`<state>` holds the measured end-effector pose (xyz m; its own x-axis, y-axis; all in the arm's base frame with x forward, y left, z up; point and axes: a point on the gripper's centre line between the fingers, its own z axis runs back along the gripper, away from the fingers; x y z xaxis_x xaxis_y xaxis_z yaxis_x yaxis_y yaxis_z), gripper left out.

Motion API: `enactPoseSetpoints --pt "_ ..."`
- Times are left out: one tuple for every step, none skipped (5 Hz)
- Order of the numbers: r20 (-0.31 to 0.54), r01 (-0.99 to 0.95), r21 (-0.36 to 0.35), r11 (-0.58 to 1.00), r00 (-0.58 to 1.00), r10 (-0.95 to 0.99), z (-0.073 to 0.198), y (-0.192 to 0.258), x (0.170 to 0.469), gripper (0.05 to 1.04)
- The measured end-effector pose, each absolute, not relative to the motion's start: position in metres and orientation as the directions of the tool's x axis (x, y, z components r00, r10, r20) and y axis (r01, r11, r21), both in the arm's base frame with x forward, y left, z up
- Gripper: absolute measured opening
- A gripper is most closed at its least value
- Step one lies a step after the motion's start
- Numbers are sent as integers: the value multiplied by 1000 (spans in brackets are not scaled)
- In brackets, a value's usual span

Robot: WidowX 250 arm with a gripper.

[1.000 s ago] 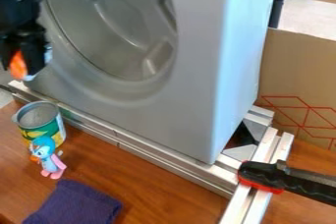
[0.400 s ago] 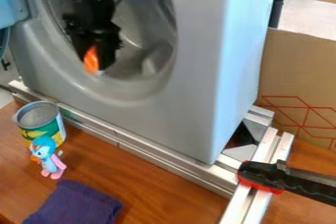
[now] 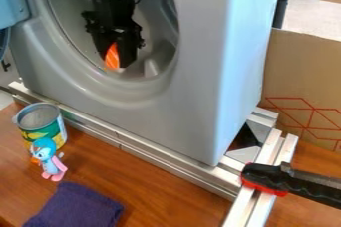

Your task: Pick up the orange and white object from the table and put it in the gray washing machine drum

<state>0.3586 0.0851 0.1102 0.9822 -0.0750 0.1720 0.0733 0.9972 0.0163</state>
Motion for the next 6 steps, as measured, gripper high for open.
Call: enactPoseSetpoints --pt "183 67 21 998 981 -70 97 87 360 605" --pt "185 65 11 998 981 -66 90 96 361 647" --pt "167 78 -6 997 983 -75 84 101 357 756" --pt "159 49 -5 999 986 -47 85 98 346 959" --pt "168 13 -2 1000 986 -12 93 100 328 996" --pt "189 -8 1 1000 982 7 110 96 305 997"
